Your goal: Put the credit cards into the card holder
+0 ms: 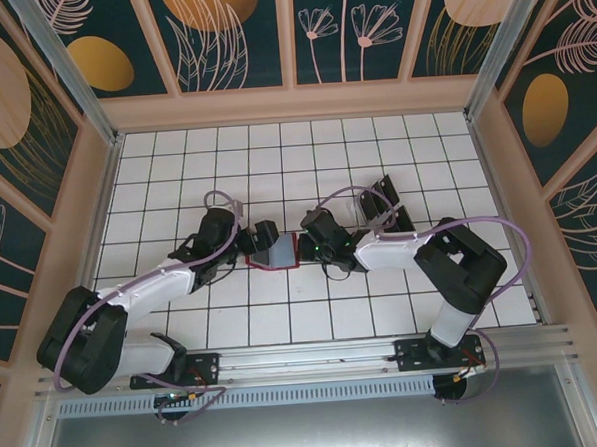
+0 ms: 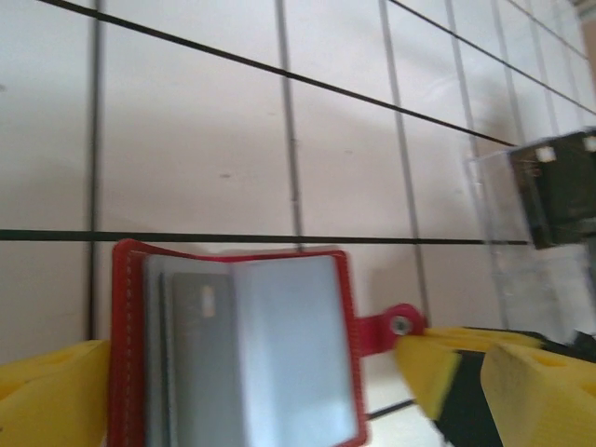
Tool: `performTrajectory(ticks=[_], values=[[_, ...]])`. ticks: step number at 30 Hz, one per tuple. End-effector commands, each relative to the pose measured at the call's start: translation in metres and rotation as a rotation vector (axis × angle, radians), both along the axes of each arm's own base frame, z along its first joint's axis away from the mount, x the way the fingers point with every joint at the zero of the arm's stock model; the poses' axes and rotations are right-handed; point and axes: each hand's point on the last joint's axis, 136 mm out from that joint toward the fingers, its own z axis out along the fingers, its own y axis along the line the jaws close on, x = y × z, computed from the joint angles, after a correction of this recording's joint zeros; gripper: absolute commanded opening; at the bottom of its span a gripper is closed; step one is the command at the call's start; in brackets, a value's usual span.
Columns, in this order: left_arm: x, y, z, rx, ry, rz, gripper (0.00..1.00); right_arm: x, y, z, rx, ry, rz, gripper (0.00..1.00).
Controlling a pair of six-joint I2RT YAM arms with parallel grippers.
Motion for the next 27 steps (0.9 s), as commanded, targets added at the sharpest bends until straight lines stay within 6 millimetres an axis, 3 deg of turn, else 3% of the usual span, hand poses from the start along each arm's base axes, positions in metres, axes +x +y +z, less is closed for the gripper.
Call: performTrajectory(ticks=[1, 4, 7, 9, 14, 16, 21, 27], values=[[0.001, -0.038, 0.023, -0.11, -0.019, -0.062, 0.99, 0.001, 0.001, -0.002, 0.011, 0.007, -0.005, 0.0], [-0.003, -0.058, 0.016, -0.129, -0.002, -0.088, 0.98, 0.003, -0.009, 0.005, 0.017, -0.003, -0.036, 0.03], [-0.005, -0.068, 0.006, -0.148, 0.022, -0.091, 0.99, 0.004, -0.021, 0.016, 0.027, -0.021, -0.071, 0.22], [-0.005, -0.071, 0.001, -0.15, 0.031, -0.089, 0.99, 0.004, -0.03, 0.025, 0.032, -0.033, -0.093, 0.28], [-0.005, -0.071, -0.009, -0.155, 0.045, -0.067, 0.99, 0.001, -0.05, 0.043, 0.055, -0.056, -0.147, 0.3], [-0.004, -0.068, -0.004, -0.149, 0.026, -0.055, 0.99, 0.0, -0.055, 0.05, 0.069, -0.067, -0.161, 0.3], [0.003, -0.055, 0.015, -0.074, -0.035, -0.019, 0.99, -0.004, -0.047, 0.07, 0.136, -0.084, -0.14, 0.27], [0.013, -0.029, 0.04, 0.047, -0.11, 0.065, 0.99, -0.014, -0.013, 0.091, 0.202, -0.098, -0.053, 0.2]])
